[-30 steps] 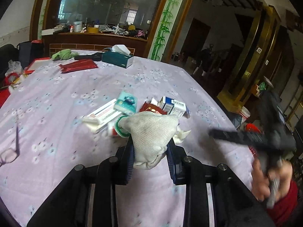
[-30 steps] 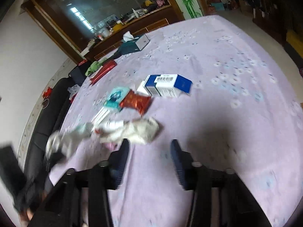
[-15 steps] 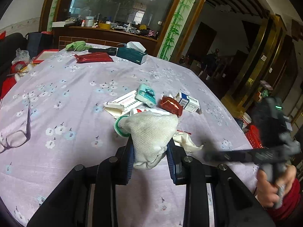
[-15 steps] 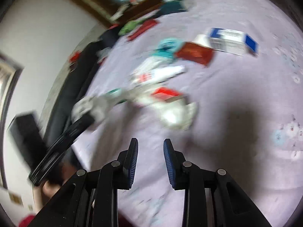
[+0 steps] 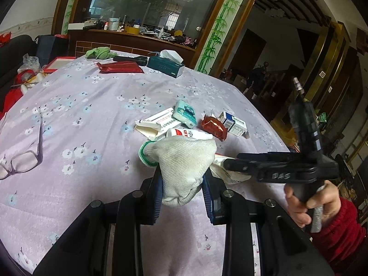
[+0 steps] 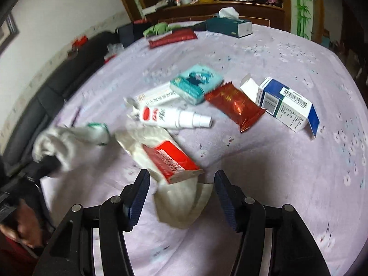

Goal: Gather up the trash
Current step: 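Grasp the white paper bag with red print with the right tool, then carry the held cloth bag and paper bag toward the red wastebasket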

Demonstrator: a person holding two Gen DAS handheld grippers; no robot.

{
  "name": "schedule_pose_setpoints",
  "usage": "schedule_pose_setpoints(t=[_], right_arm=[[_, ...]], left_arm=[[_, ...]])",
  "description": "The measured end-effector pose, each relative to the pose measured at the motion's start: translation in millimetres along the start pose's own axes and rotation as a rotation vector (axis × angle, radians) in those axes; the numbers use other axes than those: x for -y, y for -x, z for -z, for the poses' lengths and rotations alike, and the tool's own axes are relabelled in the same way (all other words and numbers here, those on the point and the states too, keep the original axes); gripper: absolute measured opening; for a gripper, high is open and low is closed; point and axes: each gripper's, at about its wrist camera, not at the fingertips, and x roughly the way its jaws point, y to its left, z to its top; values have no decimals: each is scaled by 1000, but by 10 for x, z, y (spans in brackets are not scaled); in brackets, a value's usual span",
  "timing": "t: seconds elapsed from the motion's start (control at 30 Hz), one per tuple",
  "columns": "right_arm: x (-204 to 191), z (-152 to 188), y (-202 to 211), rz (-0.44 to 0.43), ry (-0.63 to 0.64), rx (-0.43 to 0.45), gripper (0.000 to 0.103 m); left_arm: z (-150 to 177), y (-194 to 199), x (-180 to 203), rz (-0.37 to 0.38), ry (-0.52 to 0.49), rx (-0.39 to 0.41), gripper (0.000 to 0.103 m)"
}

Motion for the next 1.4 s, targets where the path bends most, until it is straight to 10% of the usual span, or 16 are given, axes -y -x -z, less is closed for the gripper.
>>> schedule_pose_setpoints(t=[0.33, 0.83, 1.4], right_arm=[[-215, 157, 32, 42, 0, 44, 38], [22, 808, 893, 150, -266, 262, 34], [162, 1088, 1144, 119, -356, 299, 34]], left_arm=[[42, -51, 22, -11, -12, -4, 29], [178, -170, 706, 16, -125, 25, 29], [292, -275, 1089, 9, -198, -16, 29]])
